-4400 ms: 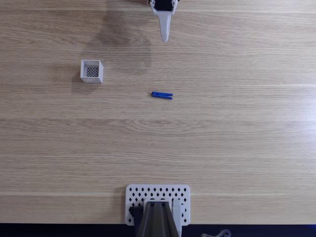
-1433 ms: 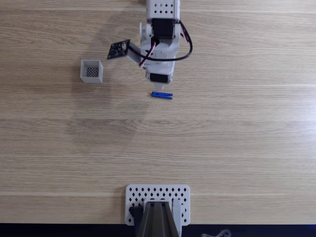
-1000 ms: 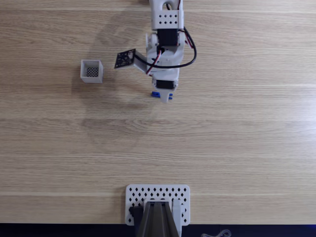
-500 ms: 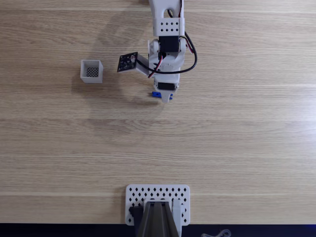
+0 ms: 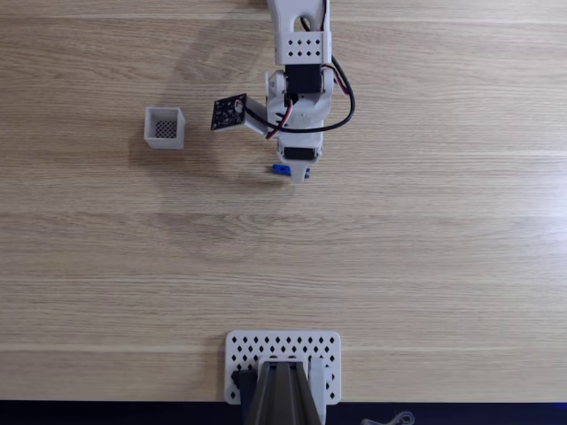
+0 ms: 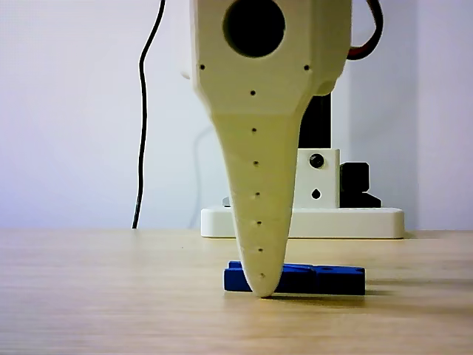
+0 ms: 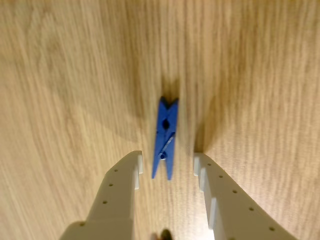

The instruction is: Grasp a peg and put it in the crate.

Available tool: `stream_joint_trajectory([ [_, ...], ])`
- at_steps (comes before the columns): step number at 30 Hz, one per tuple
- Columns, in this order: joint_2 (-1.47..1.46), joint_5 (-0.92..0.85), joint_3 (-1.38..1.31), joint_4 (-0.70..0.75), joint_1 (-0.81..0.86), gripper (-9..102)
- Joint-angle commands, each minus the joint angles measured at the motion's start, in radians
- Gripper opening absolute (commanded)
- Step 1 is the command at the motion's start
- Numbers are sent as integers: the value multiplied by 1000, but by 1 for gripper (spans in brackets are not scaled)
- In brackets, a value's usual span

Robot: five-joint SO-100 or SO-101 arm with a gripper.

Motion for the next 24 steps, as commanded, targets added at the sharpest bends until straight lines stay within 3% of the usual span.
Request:
stream_joint_trajectory([
  [1, -9, -9, -60, 54, 15, 16],
  [5, -17, -9, -69, 66, 15, 13],
  [10, -15, -9, -64, 60, 15, -3],
  [19, 9, -52, -43, 55, 11, 0],
  [24, 241, -195, 104, -32, 17, 0],
])
